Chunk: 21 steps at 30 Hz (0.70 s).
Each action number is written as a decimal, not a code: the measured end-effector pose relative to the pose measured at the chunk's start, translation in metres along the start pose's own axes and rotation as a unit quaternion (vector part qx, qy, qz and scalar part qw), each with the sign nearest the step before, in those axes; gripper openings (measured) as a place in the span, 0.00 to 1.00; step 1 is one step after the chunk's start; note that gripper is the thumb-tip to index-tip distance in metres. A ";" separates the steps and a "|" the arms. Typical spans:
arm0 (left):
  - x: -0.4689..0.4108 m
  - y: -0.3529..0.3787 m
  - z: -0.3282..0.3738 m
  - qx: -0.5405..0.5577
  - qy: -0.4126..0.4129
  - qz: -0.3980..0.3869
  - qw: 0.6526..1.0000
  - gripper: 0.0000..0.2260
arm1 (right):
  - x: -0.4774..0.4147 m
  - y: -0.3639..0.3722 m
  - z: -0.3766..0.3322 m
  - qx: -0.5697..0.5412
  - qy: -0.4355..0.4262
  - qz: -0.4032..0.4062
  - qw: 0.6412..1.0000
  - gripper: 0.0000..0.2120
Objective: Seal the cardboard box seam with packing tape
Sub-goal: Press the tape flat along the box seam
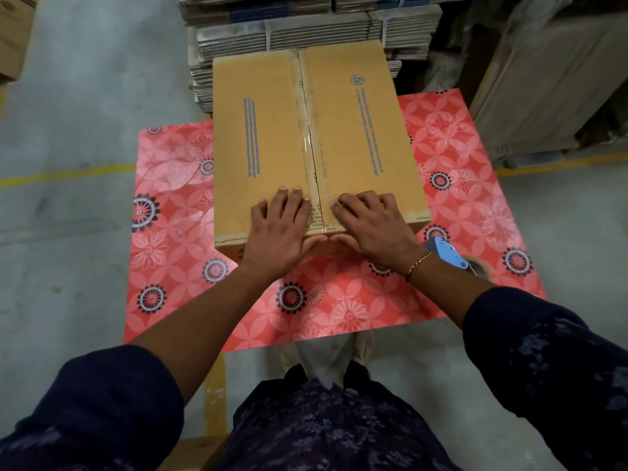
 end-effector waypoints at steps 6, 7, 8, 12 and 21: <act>0.001 0.001 -0.004 0.000 0.010 -0.027 1.000 0.36 | 0.001 -0.003 0.004 -0.034 0.002 -0.020 0.999 0.31; 0.001 0.000 -0.004 -0.001 0.010 -0.025 1.000 0.36 | 0.000 -0.004 0.005 -0.041 0.008 -0.027 0.999 0.34; 0.002 -0.002 -0.004 -0.003 0.010 -0.021 1.000 0.37 | -0.001 -0.006 0.005 -0.049 0.017 -0.035 0.998 0.37; -0.009 -0.011 -0.007 0.011 -0.014 -0.005 1.000 0.48 | -0.014 -0.010 -0.014 -0.067 0.056 -0.070 0.994 0.50; -0.027 0.015 -0.005 0.041 0.014 -0.063 0.997 0.49 | -0.019 0.012 -0.032 -0.033 0.024 -0.134 0.990 0.40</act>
Point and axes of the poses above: each hand's wrist, its own x-axis away from the middle knuckle, its own y-axis out of the palm, z = x × y, the point moved 8 cm from there along -x, towards the middle knuckle, and after that the axes turned 12 degrees about y, right-handed, at the moved point
